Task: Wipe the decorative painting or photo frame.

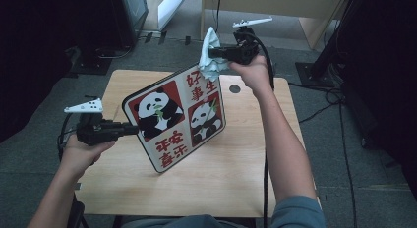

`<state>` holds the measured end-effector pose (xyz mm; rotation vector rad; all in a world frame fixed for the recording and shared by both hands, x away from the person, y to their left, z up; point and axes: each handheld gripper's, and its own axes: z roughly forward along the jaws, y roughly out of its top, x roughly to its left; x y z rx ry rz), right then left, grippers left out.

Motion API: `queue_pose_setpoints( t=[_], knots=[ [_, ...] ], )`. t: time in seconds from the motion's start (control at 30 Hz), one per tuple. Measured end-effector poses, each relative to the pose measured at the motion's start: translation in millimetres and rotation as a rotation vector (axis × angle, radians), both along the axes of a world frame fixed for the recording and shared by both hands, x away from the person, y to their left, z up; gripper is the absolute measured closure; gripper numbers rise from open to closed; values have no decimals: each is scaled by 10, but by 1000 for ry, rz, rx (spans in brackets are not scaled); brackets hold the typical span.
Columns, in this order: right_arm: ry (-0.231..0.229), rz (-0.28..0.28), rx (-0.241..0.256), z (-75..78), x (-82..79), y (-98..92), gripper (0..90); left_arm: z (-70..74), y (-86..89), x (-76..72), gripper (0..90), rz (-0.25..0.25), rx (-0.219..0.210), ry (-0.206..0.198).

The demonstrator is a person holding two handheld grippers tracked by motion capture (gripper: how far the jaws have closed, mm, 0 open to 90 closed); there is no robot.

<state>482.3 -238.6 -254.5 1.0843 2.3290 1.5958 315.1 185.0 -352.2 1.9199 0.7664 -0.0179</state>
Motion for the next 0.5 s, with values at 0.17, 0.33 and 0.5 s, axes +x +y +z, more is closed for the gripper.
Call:
queue_pose_setpoints(
  t=[0.17, 0.33, 0.5],
  knots=[
    [14, -43, -5, -10, 24, -84, 843, 1, -2, -6, 791, -5, 4, -1],
    [27, -72, -8, -40, 27, -146, 855, 1, -3, -10, 792, -7, 7, -2],
    [42, -95, 4, -98, 37, -192, 854, 0, -2, -10, 791, -7, 7, -3]
  ],
)
